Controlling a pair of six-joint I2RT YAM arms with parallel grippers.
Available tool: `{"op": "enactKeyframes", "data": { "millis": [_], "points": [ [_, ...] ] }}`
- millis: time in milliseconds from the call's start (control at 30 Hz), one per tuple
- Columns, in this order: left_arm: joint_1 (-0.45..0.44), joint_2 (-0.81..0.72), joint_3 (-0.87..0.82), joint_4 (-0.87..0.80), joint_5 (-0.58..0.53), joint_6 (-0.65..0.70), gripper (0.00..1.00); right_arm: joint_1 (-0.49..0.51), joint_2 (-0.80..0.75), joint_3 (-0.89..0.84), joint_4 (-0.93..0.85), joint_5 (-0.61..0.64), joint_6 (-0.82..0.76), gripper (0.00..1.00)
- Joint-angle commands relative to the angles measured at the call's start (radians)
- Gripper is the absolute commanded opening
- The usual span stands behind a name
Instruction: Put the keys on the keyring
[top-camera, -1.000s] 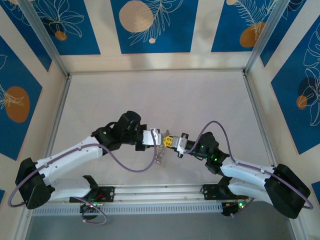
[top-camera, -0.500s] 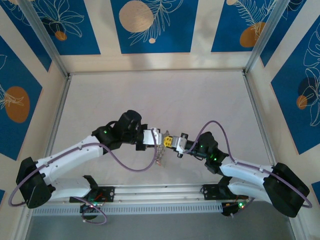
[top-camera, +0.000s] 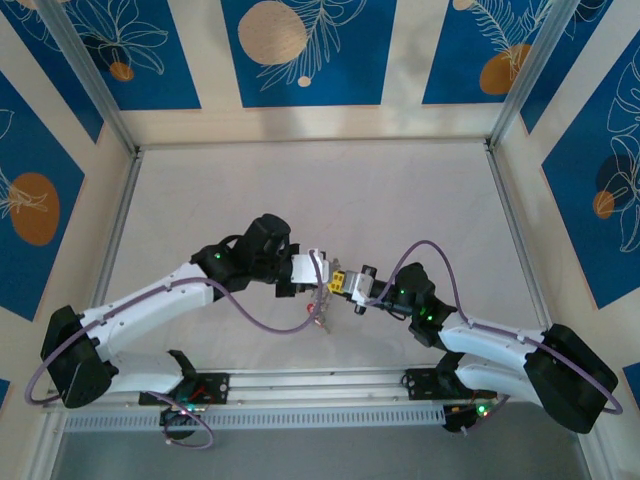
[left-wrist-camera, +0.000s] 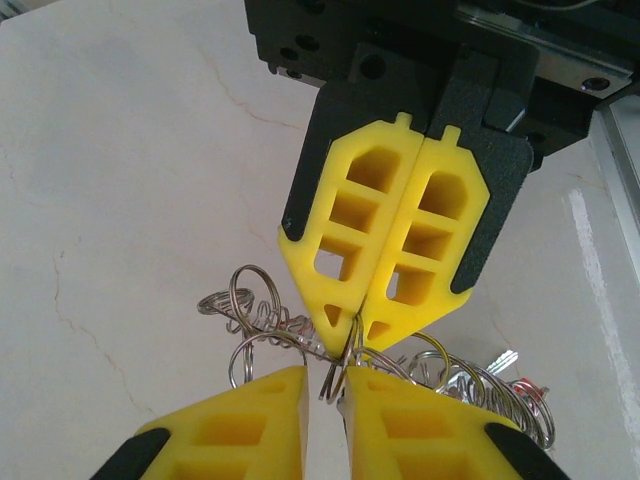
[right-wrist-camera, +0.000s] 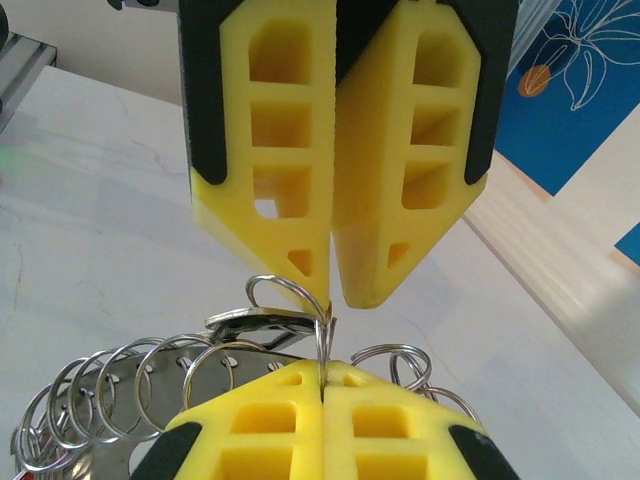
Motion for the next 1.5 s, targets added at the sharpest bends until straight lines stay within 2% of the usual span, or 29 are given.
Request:
{"op": "enactKeyframes", "data": {
  "millis": [0, 233, 433, 733, 1267, 1400, 1467],
  "points": [
    [0.003, 0.009, 0.026, -0.009, 0.020, -0.013, 0.18, 0.002, 0.001, 0.041, 0.057, -0.012, 0.002, 0.00],
    [0.003, -0.031, -0.036, 0.047, 0.051, -0.021, 0.24, -0.026, 0.020, 0.025, 0.110, -0.034, 0.039, 0.00],
    [0.002, -0.041, -0.047, 0.048, 0.027, -0.012, 0.25, -0.028, 0.014, 0.030, 0.105, -0.047, 0.039, 0.00],
    [0.003, -0.018, -0.008, 0.033, 0.013, -0.010, 0.15, -0.018, 0.023, 0.036, 0.104, -0.056, 0.042, 0.00],
    [0.001, 0.003, -0.012, 0.031, 0.029, -0.015, 0.16, -0.003, 0.053, 0.057, 0.107, -0.045, 0.052, 0.00],
    [0.001, 0.000, -0.013, 0.035, 0.013, -0.009, 0.09, -0.001, 0.068, 0.060, 0.117, -0.046, 0.052, 0.00],
    [0.001, -0.002, -0.012, 0.032, 0.001, -0.004, 0.02, 0.000, 0.072, 0.060, 0.120, -0.046, 0.052, 0.00]
  ]
}}
